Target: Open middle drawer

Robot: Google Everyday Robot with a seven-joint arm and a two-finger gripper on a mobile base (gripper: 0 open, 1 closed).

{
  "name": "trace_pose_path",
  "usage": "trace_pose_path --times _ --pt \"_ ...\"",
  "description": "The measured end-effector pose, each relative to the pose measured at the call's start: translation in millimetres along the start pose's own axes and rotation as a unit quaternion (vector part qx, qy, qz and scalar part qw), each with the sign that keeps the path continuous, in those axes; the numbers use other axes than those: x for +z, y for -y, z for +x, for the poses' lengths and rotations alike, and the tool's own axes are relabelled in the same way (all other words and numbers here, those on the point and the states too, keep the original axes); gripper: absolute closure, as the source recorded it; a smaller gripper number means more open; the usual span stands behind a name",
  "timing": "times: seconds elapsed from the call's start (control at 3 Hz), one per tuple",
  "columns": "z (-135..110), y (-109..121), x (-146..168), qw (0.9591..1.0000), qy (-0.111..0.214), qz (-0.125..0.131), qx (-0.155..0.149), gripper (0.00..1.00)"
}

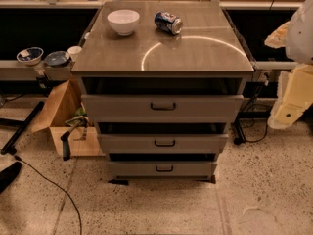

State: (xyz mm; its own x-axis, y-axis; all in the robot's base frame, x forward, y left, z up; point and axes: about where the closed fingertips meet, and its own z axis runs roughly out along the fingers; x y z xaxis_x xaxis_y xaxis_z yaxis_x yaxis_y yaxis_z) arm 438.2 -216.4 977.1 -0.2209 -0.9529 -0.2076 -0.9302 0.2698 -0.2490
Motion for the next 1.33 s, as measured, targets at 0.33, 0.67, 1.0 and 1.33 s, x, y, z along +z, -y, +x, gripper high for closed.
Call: trace_pose_path --times 0.33,0.67,1.0,1.33 --pt "-0.7 1.2 -0.4 1.0 0.002 0.002 -0.001 0.0" --pt "-2.1 16.1 8.5 1.0 0.008 -0.001 0.005 0.0" --pt "-4.5 35.7 23.5 0.9997 0.021 -0.014 0.007 0.0" --pt "-6.6 49.0 44.3 0.9989 0.035 -0.032 0.001 0.0"
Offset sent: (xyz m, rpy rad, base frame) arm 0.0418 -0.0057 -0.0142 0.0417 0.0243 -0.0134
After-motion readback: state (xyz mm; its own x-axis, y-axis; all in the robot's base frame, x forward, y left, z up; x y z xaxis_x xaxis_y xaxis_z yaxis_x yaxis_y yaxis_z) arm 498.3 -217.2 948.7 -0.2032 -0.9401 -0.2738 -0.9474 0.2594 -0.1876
